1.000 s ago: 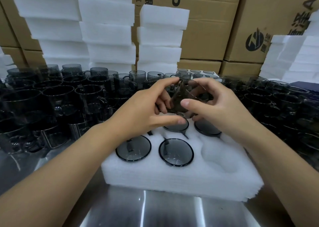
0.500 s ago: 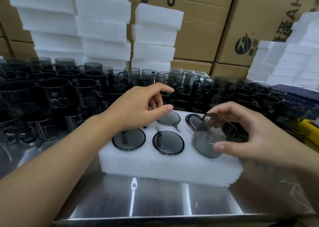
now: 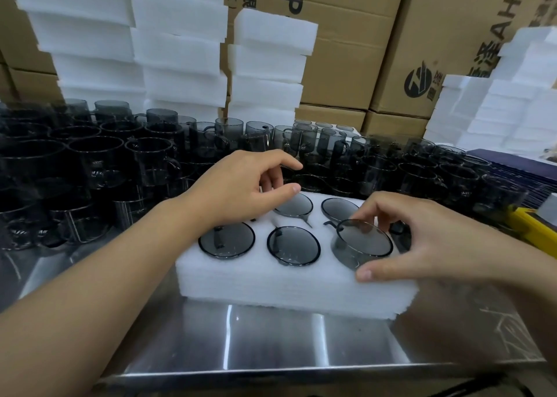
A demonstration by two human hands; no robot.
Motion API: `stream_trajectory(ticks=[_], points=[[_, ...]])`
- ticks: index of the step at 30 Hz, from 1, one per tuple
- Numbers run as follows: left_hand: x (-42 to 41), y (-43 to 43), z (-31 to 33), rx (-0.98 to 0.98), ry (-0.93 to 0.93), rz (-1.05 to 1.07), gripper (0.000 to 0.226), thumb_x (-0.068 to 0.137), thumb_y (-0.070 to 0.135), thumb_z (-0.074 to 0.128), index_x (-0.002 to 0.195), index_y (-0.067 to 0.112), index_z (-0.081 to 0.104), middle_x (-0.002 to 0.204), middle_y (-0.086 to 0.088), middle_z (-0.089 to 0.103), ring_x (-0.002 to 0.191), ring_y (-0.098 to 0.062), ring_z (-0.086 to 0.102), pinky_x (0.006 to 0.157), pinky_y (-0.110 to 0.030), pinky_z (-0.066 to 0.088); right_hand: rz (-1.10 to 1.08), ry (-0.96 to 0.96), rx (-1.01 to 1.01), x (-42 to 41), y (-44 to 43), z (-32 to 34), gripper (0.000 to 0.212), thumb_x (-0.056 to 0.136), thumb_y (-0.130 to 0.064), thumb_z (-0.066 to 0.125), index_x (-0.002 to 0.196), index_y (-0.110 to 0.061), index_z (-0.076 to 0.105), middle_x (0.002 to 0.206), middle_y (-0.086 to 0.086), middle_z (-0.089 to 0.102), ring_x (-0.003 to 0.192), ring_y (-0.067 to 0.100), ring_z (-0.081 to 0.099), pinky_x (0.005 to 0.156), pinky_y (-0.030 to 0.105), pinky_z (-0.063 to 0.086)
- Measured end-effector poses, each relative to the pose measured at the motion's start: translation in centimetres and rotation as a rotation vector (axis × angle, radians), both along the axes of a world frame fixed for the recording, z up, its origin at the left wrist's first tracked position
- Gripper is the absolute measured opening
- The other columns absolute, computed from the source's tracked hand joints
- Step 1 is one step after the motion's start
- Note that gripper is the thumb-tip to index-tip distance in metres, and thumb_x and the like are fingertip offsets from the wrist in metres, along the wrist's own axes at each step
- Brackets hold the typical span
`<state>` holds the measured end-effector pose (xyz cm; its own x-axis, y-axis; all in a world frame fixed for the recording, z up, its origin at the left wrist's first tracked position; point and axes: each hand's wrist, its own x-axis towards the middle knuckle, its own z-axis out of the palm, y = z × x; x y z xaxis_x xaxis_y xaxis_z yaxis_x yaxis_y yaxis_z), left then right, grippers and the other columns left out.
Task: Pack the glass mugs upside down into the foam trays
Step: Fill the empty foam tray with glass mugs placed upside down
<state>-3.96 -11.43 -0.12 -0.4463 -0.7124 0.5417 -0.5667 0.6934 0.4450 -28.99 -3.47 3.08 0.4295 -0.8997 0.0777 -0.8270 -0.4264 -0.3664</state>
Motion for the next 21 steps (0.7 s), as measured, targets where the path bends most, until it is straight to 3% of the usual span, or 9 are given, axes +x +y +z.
stream_trajectory(ticks=[4, 7, 10, 12, 15, 18, 21], points=[[0.0, 0.0, 0.0, -0.006, -0.009, 0.001, 0.034, 0.08, 0.047, 0.055, 0.11, 0.033, 0.065, 0.077, 0.016, 0.064, 0.071, -0.001, 0.058, 0.068, -0.022, 0.049, -0.03, 0.021, 0.043, 0.2, -0.3, 0.5, 0.07, 0.037, -0.087, 0.061, 0.098, -0.055, 0.052, 0.102, -0.03, 0.054, 0.097, -0.007, 0.051, 0.079, 0.016, 0.044], [0.0, 0.0, -0.1, -0.012, -0.005, 0.008, 0.028, 0.084, 0.043, 0.06, 0.109, 0.031, 0.066, 0.077, 0.014, 0.064, 0.072, -0.003, 0.059, 0.069, -0.026, 0.051, -0.028, -0.069, 0.024, 1.0, -0.6, 0.8, 0.054, 0.061, -0.084, 0.049, 0.103, -0.051, 0.057, 0.108, -0.034, 0.052, 0.105, -0.013, 0.047, 0.088, 0.014, 0.04], [0.0, -0.1, -0.1, -0.031, -0.011, 0.015, 0.02, 0.088, 0.033, 0.065, 0.108, 0.03, 0.068, 0.077, 0.011, 0.065, 0.07, -0.005, 0.059, 0.071, -0.034, 0.053, -0.005, -0.148, -0.002, 2.2, -0.9, 0.4, 0.068, 0.073, -0.075, 0.024, 0.135, -0.05, 0.038, 0.133, -0.044, 0.031, 0.126, -0.022, 0.024, 0.102, 0.004, 0.018], [0.0, -0.1, -0.1, -0.043, -0.018, 0.02, 0.02, 0.088, 0.033, 0.065, 0.108, 0.029, 0.068, 0.077, 0.01, 0.066, 0.07, -0.006, 0.06, 0.071, -0.036, 0.053, 0.023, -0.108, 0.055, 3.2, -1.2, -0.3, 0.076, 0.075, -0.073, 0.015, 0.146, -0.046, 0.016, 0.147, -0.039, 0.009, 0.134, -0.023, -0.002, 0.109, 0.007, 0.0], [-0.1, 0.1, 0.0, -0.039, -0.016, 0.018, 0.028, 0.084, 0.041, 0.059, 0.107, 0.029, 0.069, 0.076, 0.011, 0.066, 0.071, -0.006, 0.061, 0.071, -0.036, 0.053, 0.057, 0.077, 0.105, 4.2, -2.0, -1.4, 0.077, 0.076, -0.07, 0.006, 0.148, -0.043, -0.003, 0.153, -0.03, -0.013, 0.136, -0.014, -0.02, 0.117, 0.026, -0.012], [0.0, 0.1, 0.0, -0.019, -0.016, 0.017, 0.031, 0.081, 0.044, 0.055, 0.105, 0.03, 0.069, 0.075, 0.013, 0.065, 0.069, -0.004, 0.06, 0.07, -0.035, 0.053, 0.05, 0.196, 0.125, 4.4, -2.5, -2.2, 0.078, 0.073, -0.072, 0.002, 0.146, -0.046, -0.01, 0.154, -0.025, -0.02, 0.137, -0.008, -0.025, 0.116, 0.03, -0.017], [-0.1, 0.2, 0.0, -0.011, -0.033, 0.015, 0.029, 0.081, 0.043, 0.055, 0.104, 0.031, 0.069, 0.075, 0.013, 0.066, 0.07, -0.004, 0.061, 0.07, -0.036, 0.053, 0.07, 0.303, 0.116, 4.5, -2.7, -2.5, 0.068, 0.067, -0.078, -0.004, 0.13, -0.056, -0.021, 0.152, -0.026, -0.024, 0.135, -0.006, -0.03, 0.113, 0.031, -0.022]])
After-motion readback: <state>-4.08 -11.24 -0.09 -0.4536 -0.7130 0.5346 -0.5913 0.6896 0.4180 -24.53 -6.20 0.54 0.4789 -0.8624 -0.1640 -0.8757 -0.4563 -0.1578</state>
